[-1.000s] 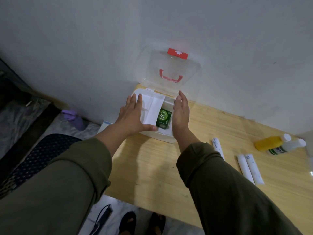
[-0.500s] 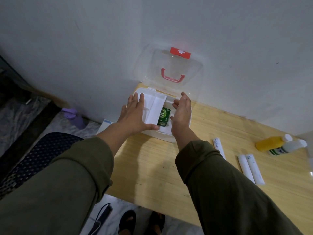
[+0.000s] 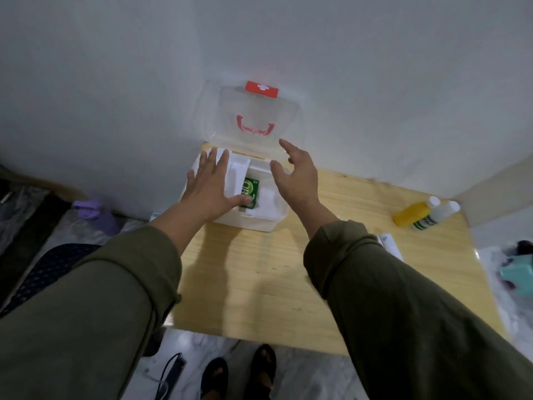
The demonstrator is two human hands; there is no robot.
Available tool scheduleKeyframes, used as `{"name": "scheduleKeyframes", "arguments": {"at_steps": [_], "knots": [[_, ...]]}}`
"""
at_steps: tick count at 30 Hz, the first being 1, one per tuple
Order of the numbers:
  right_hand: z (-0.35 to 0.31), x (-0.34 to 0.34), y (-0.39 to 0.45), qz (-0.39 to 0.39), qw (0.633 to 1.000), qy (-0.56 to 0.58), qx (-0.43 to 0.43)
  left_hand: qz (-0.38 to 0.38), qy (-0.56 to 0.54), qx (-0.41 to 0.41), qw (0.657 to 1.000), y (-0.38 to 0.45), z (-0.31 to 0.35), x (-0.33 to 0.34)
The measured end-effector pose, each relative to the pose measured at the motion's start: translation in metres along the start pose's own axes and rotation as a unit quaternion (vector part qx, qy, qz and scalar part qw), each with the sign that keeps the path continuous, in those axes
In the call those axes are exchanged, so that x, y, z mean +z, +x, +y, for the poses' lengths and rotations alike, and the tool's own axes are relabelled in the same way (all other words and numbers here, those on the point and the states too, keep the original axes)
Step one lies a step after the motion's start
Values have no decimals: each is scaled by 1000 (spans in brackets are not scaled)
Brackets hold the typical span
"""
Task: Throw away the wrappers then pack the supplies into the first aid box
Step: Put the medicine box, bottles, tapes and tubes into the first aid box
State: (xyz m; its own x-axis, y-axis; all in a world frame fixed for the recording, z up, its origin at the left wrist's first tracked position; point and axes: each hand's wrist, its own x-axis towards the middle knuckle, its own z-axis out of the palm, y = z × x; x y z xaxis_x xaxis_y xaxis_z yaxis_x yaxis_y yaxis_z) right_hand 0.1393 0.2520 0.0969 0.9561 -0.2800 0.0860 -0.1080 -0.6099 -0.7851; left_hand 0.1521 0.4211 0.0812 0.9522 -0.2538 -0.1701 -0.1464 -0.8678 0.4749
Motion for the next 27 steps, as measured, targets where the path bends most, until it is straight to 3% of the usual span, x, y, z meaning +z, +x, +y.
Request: {"name": "scheduleKeyframes", "arguments": {"at_steps": [5,14,27], "knots": [[19,-54,-22,9,997,-77,20,3,-25,85,996,-5,41,2],[87,-119,-90,-3,985,-159,71,-80,-4,165,983,-36,107,56],[174,-124,-197,-84,977,-170,99,-146,131,184,963,-87,126,151]]}}
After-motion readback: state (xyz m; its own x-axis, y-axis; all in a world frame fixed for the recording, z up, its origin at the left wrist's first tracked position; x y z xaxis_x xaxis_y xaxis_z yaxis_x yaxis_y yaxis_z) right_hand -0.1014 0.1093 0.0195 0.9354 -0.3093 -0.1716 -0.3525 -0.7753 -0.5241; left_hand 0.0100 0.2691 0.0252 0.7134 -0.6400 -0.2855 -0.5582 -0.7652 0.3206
